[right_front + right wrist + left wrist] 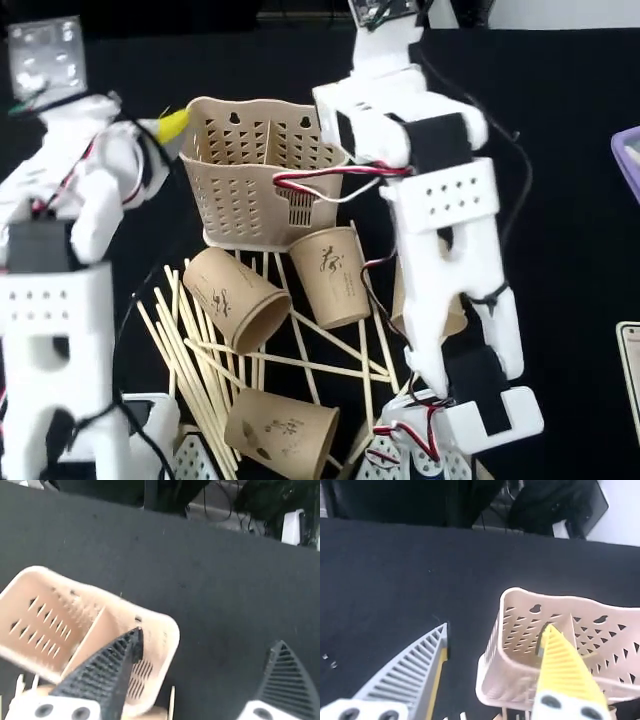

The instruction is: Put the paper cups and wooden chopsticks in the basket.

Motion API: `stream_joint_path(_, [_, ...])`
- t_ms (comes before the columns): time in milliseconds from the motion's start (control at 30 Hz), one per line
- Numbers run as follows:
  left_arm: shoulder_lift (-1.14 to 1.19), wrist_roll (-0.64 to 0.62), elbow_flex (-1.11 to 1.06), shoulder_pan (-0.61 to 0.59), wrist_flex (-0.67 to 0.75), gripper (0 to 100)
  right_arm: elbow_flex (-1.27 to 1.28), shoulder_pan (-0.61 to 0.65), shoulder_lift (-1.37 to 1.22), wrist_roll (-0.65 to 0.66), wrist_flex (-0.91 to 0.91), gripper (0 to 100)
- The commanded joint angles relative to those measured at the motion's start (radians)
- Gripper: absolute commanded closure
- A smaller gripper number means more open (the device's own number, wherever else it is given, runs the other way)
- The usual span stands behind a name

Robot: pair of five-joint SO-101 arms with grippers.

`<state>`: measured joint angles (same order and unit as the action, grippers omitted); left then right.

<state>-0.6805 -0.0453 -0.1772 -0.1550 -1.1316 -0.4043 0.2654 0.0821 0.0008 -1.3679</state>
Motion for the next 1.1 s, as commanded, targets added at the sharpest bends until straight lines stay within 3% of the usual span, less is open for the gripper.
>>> stream_joint_path(0, [-0.121,0.011,-0.070,-0.082,-0.038,71,-0.191,-0.017,0.051,0.020,-0.287,62.0])
stream_joint_path(100, [-0.198,0.048,-0.170,-0.150,-0.038,71,-0.219,-0.021,0.053,0.124,-0.402,62.0])
stream_joint_path(233, [-0.311,0.104,-0.341,-0.188,-0.038,71,-0.076,-0.058,0.151,0.190,-0.397,62.0])
stream_joint_path(333, [-0.376,0.124,-0.479,-0.231,-0.037,71,0.090,-0.078,0.303,0.233,-0.399,62.1])
stream_joint_path(500, [-0.411,0.126,-0.665,-0.268,-0.037,71,0.476,-0.245,0.618,0.334,-0.393,62.1])
stream_joint_path(800, [-0.410,0.064,-0.825,-0.260,-0.029,71,1.145,-0.594,0.997,0.760,-0.219,62.1])
stream_joint_path(1067, [-0.410,0.057,-0.900,-0.260,0.025,71,1.406,-0.763,1.271,1.158,-0.166,62.1])
